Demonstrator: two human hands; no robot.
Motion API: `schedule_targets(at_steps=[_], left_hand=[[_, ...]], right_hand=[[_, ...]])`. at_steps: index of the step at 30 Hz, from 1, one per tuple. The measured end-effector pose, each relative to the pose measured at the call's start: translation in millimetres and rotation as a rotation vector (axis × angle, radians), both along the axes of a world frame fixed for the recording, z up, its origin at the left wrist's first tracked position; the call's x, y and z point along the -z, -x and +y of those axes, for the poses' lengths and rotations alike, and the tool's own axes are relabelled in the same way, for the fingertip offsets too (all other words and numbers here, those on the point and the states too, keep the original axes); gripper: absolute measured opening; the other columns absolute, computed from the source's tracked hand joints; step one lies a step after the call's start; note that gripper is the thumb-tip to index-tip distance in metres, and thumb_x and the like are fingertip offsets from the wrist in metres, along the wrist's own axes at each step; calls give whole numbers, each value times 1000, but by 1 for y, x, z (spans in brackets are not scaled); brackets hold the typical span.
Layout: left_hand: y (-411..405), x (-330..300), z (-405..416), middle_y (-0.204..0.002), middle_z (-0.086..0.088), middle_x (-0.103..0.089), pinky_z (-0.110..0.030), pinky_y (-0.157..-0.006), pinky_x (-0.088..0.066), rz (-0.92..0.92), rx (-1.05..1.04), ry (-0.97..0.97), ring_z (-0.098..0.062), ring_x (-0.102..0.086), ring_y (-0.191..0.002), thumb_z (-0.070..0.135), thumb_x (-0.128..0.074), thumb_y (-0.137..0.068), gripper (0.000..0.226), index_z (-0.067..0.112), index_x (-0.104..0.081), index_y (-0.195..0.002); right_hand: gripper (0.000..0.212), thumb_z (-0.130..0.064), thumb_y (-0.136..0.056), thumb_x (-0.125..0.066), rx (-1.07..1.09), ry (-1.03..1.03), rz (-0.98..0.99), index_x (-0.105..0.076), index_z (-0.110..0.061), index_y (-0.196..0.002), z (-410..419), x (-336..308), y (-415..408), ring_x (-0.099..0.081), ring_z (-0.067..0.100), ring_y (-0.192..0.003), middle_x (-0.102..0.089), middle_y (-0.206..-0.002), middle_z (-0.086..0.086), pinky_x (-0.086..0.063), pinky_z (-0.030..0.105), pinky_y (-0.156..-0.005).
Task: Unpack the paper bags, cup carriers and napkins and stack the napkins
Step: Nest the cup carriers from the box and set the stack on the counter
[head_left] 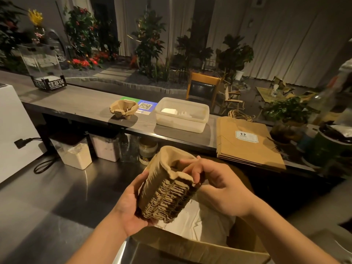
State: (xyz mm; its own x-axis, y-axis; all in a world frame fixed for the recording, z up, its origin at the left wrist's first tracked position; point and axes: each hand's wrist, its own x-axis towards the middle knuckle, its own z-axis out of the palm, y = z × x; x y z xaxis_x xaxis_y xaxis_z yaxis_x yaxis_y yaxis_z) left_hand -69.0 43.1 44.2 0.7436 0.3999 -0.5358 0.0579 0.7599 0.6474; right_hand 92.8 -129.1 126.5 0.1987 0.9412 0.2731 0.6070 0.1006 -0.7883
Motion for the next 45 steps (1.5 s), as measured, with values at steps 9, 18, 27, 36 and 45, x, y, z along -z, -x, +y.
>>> schedule_targets(at_steps=[9, 18, 27, 36, 45], left_hand=[[-7, -4, -6, -97, -17, -75, -38, -70, -47, -42, 17, -48, -34, -60, -94, 67, -60, -77, 56, 18, -83, -92], [-7, -13, 12, -106, -21, -75, -42, -78, -49, -40, -46, -67, -37, -60, -101, 73, -59, -72, 65, 18, -83, -98], [-13, -50, 82, -118, -23, -74, -47, -79, -59, -213, -203, 49, -43, -67, -104, 74, -55, -83, 65, 21, -82, -111], [-37, -86, 173, -123, -7, -75, -58, -106, -47, -24, -54, -558, -33, -65, -121, 88, -35, -82, 78, 34, -72, -124], [-58, -126, 309, -132, 12, -68, -40, -110, -50, 9, 253, -1243, -5, -64, -122, 44, -96, -63, 102, 30, -46, -151]], right_hand=[[40, -53, -104, -34, 117, 95, -63, -65, -29, -116, 18, 6, 15, -63, 14, -103, -65, -105, -16, -54, 32, -86], [34, -45, -107, -37, 121, 43, -219, -66, -32, -95, 59, 3, 19, -56, 9, -100, -61, -96, -17, -43, 29, -88], [90, -52, -81, -72, 82, -18, 387, -13, -61, -149, 121, 3, 13, -42, -18, -127, -31, -146, -37, -48, 8, -88], [69, -6, -87, -76, 27, -172, 279, -36, -20, -141, 220, -9, -5, -59, 21, -129, -60, -135, 5, -54, 36, -101], [109, -40, -70, -93, 198, -181, 351, -21, -31, -151, 336, -20, -58, -58, 18, -129, -57, -140, -3, -53, 51, -103]])
